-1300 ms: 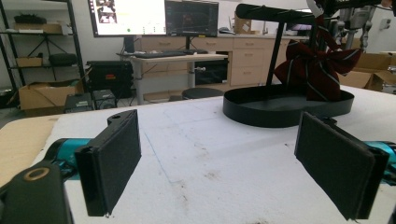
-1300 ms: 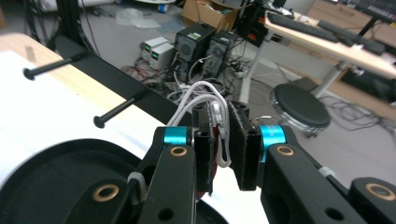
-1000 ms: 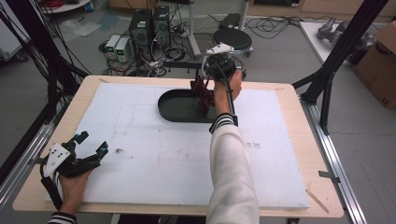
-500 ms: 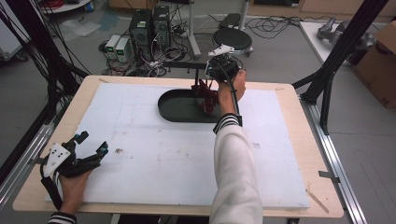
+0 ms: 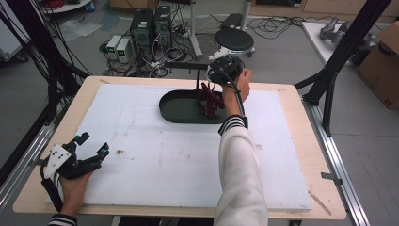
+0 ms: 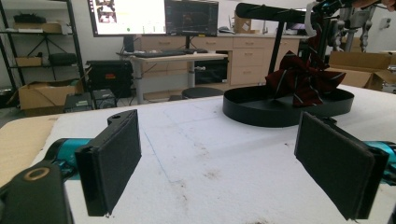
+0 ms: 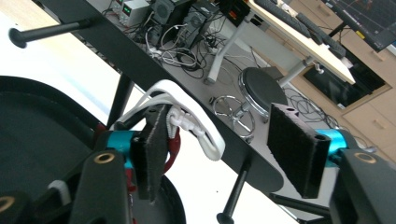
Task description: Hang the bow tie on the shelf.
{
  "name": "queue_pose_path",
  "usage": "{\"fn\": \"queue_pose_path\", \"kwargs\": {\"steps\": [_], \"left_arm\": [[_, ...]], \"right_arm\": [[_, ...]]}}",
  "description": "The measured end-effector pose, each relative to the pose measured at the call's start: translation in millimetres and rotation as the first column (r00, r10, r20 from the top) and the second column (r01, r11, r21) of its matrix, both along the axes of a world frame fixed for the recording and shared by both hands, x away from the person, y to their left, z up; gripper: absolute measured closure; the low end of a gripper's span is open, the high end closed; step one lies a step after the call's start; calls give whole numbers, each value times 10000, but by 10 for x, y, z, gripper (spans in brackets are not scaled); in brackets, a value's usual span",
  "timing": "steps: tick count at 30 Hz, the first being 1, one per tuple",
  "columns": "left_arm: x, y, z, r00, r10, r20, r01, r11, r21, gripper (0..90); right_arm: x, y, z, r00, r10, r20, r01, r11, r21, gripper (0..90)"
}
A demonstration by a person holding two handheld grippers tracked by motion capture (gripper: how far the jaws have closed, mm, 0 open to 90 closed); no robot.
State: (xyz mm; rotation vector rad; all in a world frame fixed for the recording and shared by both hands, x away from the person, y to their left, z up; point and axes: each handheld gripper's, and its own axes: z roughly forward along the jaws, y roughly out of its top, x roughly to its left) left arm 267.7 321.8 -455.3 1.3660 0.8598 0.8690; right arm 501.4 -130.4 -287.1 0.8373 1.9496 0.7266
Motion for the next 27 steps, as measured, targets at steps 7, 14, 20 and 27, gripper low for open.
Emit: {"fn": "queue_pose_path", "kwargs": {"steps": [7, 14, 20, 27], "left_arm": [[1, 0, 0, 10000, 6, -15, -6, 10000, 3, 149], [2, 1, 1, 10000, 10, -10, -10, 10000, 23, 149], [0, -1, 0, 10000, 21, -10, -21, 10000, 30, 149], [-5, -5, -3, 9999, 43, 99, -43, 10000, 4, 149]], "right_arm": [[1, -1, -25, 10000, -30, -3, 30, 9980, -639, 204], [9, -49, -47, 9999, 47, -112, -53, 9983, -578, 101], [-14, -99, -53, 9997, 188, -162, -192, 9994, -280, 101], [-92, -180, -41, 9967, 803, -126, -793, 9948, 639, 101]]}}
